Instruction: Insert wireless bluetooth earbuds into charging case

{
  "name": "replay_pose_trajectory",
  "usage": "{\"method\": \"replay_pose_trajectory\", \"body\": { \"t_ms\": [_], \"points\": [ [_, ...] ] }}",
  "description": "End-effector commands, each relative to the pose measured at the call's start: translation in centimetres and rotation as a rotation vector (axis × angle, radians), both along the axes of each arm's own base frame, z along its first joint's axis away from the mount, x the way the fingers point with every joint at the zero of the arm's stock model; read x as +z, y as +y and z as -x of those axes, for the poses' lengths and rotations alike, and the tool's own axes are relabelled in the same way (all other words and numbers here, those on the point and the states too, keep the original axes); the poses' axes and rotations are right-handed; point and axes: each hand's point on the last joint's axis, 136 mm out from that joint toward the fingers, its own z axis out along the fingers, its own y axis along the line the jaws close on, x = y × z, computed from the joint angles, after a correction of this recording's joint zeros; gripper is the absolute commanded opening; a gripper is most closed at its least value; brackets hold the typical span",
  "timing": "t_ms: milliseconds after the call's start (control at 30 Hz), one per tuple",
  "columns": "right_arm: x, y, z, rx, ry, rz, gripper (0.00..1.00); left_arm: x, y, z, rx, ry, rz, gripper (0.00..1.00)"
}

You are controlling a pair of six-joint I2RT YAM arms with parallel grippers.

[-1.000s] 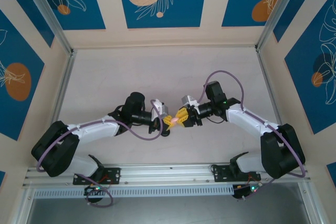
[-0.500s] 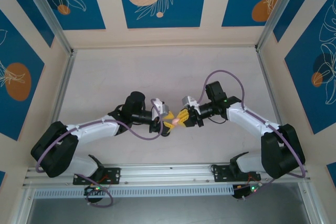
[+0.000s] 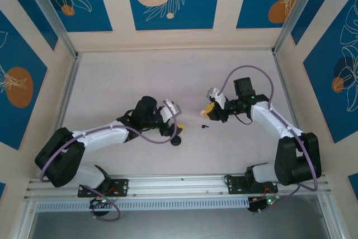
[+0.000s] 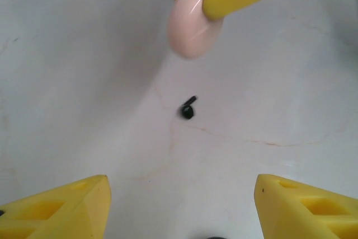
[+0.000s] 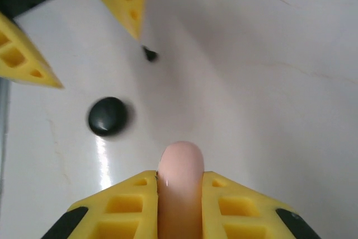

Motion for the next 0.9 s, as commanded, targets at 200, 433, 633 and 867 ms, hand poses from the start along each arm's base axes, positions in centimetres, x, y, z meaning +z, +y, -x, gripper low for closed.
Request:
{"method": "replay_pose_trajectory", "body": {
  "t_ms": [200,433,633,867],
  "points": [
    [-2.0,-4.2,-3.3,-0.211,0.213,0.056,0.13,-2.5,1.8,-2.3,0.182,0.128,-0.225,0.66],
    [-4.8,-6.7,-5.4,-0.318,0.318,0.140,0.13,-3.9,2.2,-1.7,0.178,0.211,-0.337,0.65],
    [-7.1,-7.6,-6.5,-0.354,0.432,0.191,0.13,-4.8,2.7,-0.7,0.169,0.271,-0.435,0.63],
    [-8.6,-7.9,-7.6,-0.378,0.509,0.227,0.12,-5.5,2.9,1.0,0.163,0.346,-0.544,0.61]
  ]
}}
